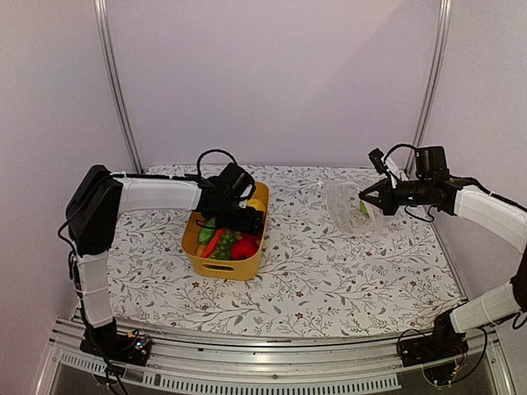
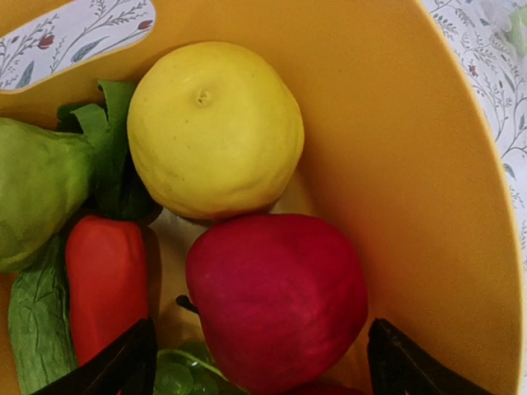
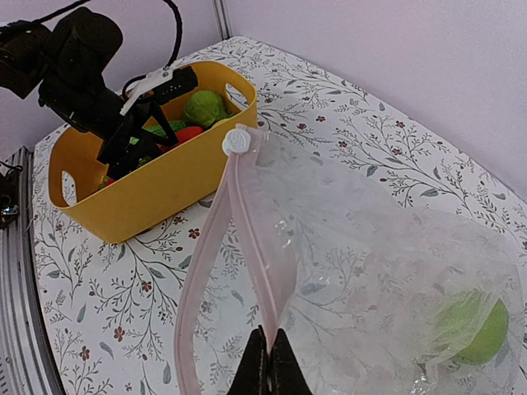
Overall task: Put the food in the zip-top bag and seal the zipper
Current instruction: Pick up the fake vegetable from the bin.
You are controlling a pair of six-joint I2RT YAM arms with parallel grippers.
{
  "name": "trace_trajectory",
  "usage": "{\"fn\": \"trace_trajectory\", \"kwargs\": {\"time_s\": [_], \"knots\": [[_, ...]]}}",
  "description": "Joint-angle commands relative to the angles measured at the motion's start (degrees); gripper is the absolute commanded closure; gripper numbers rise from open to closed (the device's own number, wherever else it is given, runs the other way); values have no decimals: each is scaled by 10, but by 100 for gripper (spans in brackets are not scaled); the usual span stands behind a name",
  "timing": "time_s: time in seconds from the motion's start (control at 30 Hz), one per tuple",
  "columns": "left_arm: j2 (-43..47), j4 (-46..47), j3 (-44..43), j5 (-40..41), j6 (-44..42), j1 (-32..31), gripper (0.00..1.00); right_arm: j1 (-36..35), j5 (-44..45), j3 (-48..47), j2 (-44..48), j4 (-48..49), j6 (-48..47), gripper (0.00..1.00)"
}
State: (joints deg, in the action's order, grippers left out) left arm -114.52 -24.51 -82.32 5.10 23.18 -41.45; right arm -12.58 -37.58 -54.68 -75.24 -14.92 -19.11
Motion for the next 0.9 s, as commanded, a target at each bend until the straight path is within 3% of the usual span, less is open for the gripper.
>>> {"fn": "trace_trajectory", "kwargs": {"time_s": [0.0, 0.17, 0.4, 0.6, 0.87], "knots": [[-21, -13, -14, -10, -6, 7, 9, 2, 5, 7, 5, 5, -6, 100], [-27, -13, -15, 6, -5, 6, 10, 3, 5, 7, 6, 4, -7, 100], [-11, 4, -3, 25, -13, 8, 26, 3, 7, 7, 6, 3, -8, 100], [11, 8, 0, 39, -22, 10, 33, 4, 7, 7, 8, 2, -9, 100], [70, -14, 7, 62, -27, 10, 34, 5, 7, 7, 8, 1, -11, 100]]}}
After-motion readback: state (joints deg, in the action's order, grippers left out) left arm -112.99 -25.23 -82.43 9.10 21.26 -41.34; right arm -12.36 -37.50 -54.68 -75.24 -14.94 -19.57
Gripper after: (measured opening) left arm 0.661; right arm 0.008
